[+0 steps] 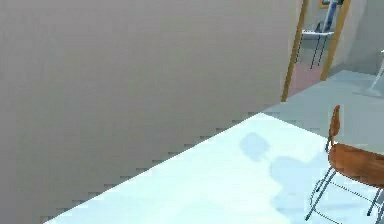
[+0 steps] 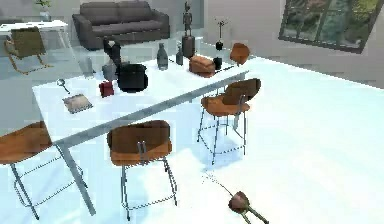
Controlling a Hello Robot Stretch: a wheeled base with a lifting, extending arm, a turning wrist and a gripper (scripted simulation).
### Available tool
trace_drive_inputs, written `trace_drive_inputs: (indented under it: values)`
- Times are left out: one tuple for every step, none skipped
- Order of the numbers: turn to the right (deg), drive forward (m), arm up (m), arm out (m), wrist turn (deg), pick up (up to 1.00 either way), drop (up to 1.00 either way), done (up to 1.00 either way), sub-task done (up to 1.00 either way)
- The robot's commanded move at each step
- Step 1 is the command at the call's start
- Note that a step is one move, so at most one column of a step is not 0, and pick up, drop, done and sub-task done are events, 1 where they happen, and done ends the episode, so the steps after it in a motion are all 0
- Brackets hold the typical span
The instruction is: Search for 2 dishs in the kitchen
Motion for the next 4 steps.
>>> trace_drive_inputs:
  values:
    - [30.0,0.0,0.0,0.0,0.0,0.0,0.0,0.0,0.0]
    - [0.0,0.85,0.0,0.0,0.0,0.0,0.0,0.0,0.0]
    - [45.0,0.0,0.0,0.0,0.0,0.0,0.0,0.0,0.0]
    - [45.0,0.0,0.0,0.0,0.0,0.0,0.0,0.0,0.0]
